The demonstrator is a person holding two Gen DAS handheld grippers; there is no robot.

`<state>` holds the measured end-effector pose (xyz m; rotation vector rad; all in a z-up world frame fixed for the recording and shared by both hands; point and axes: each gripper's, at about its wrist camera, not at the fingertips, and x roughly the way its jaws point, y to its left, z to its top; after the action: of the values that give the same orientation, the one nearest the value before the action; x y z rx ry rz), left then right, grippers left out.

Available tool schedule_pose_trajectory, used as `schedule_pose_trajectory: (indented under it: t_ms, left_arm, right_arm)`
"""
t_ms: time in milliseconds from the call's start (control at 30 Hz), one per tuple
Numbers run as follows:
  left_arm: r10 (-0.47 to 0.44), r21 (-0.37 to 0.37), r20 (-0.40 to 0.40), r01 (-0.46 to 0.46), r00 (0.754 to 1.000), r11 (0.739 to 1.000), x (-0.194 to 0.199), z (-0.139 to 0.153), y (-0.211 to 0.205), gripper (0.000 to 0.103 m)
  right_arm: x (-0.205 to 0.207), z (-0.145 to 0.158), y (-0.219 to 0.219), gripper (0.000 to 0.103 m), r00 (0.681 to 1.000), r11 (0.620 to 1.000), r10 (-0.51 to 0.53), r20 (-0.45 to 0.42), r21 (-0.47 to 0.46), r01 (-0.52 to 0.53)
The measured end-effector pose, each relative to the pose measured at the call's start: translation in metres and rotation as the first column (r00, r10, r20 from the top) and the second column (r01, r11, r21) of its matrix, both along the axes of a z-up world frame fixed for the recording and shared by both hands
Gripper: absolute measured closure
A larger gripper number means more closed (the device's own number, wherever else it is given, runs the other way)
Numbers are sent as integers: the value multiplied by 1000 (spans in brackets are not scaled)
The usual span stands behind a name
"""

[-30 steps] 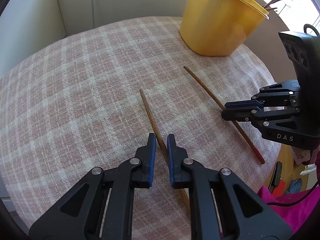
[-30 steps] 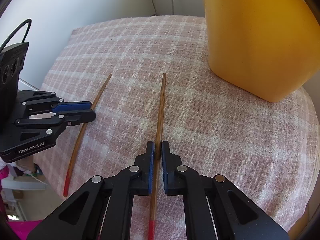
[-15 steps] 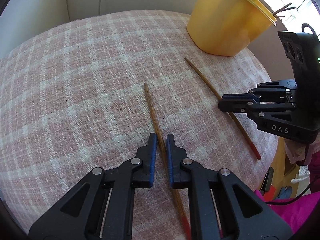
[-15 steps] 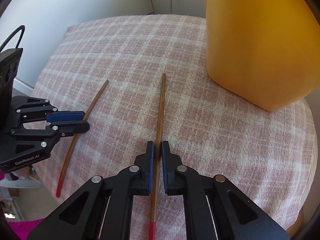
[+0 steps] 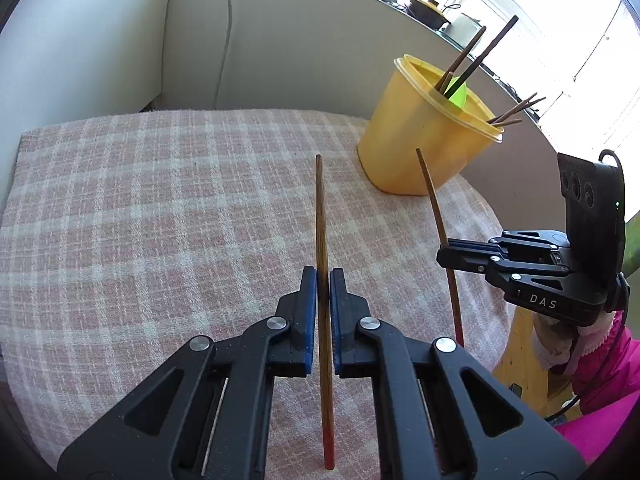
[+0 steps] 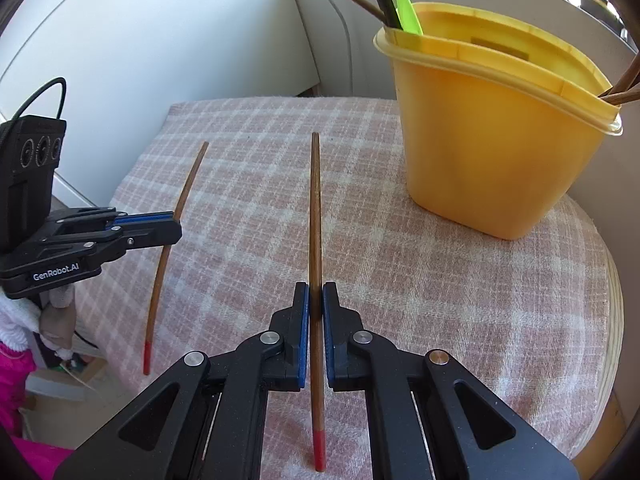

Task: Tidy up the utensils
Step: 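Lift both chopsticks upright and carry them over the yellow container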

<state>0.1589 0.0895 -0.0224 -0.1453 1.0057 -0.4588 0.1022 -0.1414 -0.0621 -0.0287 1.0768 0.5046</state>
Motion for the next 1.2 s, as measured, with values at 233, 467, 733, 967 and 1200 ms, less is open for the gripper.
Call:
schedule_pose_trajectory:
  t_ms: [233, 467, 733, 967, 1200]
  left_arm:
    - [-2, 0, 83, 2, 997, 1000, -4, 27, 3, 99]
    - [-47, 132, -110, 61, 993, 989, 13, -20, -31, 97]
    - [-52, 241, -207, 103, 977, 965, 29, -61, -49, 87]
    - [-65, 214, -155, 98, 986, 972, 31, -59, -46, 99]
    - [-4, 83, -54, 9, 999, 996, 16, -24, -16, 100]
  right_arm:
    - [-12, 25, -19, 98, 993, 997, -54, 101, 65, 48]
    - [-15, 26, -21, 98, 992, 996, -74, 100, 60, 68]
    - [-20, 33, -18, 98, 990, 997, -63, 123, 55, 56]
    - [-25, 39, -20, 98, 988, 996, -66, 139, 64, 58]
    - [-30, 48, -27, 98, 982, 995, -82, 169, 78, 69]
